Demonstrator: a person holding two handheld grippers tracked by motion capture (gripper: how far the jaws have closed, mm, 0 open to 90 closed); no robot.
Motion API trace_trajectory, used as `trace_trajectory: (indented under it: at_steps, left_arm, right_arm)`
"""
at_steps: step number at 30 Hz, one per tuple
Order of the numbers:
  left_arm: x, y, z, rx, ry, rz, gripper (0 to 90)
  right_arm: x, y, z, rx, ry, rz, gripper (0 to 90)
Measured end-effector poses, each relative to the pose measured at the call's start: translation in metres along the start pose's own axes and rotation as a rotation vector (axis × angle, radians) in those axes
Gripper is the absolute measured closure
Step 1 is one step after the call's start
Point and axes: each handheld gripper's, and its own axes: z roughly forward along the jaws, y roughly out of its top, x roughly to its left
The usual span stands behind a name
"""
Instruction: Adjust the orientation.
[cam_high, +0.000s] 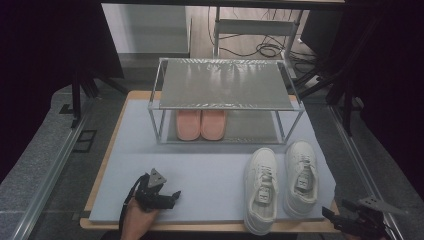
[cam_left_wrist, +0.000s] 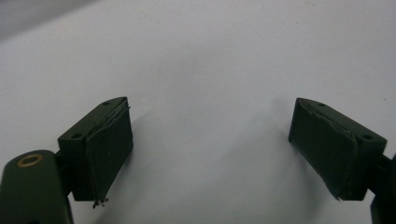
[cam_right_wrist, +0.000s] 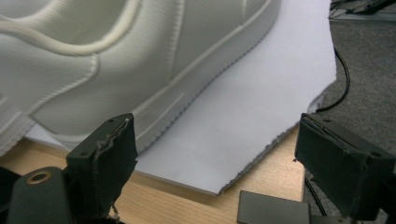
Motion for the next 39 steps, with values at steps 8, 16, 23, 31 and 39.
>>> trace_trajectory:
  at_steps: [8,16,23,31,39]
  left_arm:
    - [0.000,0.000,0.000,0.000,0.001,0.000,13.5]
    - [0.000,0.000,0.000,-0.001,0.001,0.000,13.6]
    - [0.000,0.000,0.000,-0.001,0.001,0.000,13.6]
    - [0.000,0.000,0.000,0.000,0.003,0.002,13.7]
    - [0.000,0.000,0.000,-0.002,0.002,0.000,13.7]
  right_arm:
    - [0.007,0.012,-0.010,-0.007,0.013,-0.021,16.7]
    - [0.015,0.029,-0.022,-0.030,0.026,-0.046,23.0]
    - [0.027,0.050,-0.030,-0.055,0.079,-0.065,34.7]
    - [0.048,0.075,-0.027,-0.052,0.210,-0.113,53.4]
    - [0.078,0.092,-0.004,-0.004,0.252,-0.202,70.9]
